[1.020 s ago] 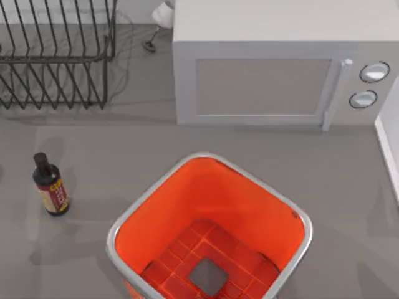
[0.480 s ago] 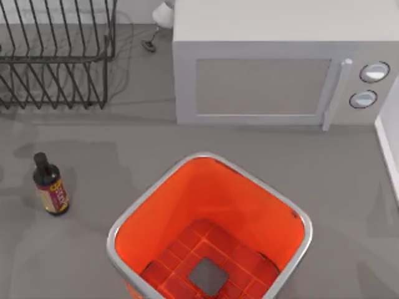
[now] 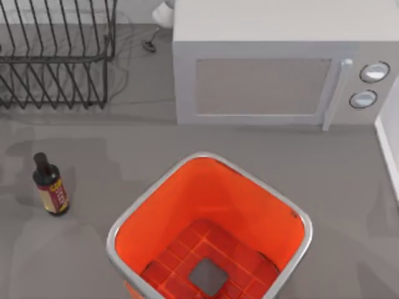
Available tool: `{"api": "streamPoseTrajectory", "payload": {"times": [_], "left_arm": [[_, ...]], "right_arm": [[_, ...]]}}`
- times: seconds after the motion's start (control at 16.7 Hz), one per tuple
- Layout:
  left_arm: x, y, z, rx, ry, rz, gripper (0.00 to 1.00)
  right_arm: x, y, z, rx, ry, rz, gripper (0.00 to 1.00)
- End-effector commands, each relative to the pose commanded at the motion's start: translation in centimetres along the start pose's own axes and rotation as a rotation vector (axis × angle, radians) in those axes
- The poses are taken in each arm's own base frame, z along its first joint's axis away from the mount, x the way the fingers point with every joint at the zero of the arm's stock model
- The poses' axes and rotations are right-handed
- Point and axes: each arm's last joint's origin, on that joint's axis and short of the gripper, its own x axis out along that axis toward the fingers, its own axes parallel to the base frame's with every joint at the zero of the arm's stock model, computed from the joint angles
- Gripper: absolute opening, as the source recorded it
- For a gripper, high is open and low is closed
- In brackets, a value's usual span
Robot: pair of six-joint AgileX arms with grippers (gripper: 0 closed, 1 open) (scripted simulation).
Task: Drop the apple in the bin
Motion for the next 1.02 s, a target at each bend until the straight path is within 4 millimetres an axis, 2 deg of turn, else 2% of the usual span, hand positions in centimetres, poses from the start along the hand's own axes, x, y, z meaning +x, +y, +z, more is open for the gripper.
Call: {"api": "streamPoseTrajectory", "payload": {"times": [0.12, 0.42, 0.54, 0.72, 1.02], "left_arm": [[1.3, 0.1, 0.0, -0.004, 0.005, 0.0, 1.0], [6.2, 0.2, 0.1, -0.003, -0.006, 0.001, 1.0], [6.9, 0.2, 0.0, -0.003, 0.0, 0.0, 1.0], [6.9, 0.2, 0.0, -0.003, 0.0, 0.0, 1.0], [6.9, 0.2, 0.0, -0.003, 0.0, 0.0, 0.62]], "right_arm": [[0.0, 0.0, 0.0, 0.0, 0.0, 0.0, 1.0], [0.0, 0.0, 0.0, 0.0, 0.0, 0.0, 1.0], [0.0, 0.0, 0.0, 0.0, 0.0, 0.0, 1.0], [0.0, 0.0, 0.0, 0.0, 0.0, 0.0, 1.0], [0.0, 0.0, 0.0, 0.0, 0.0, 0.0, 1.0]]}}
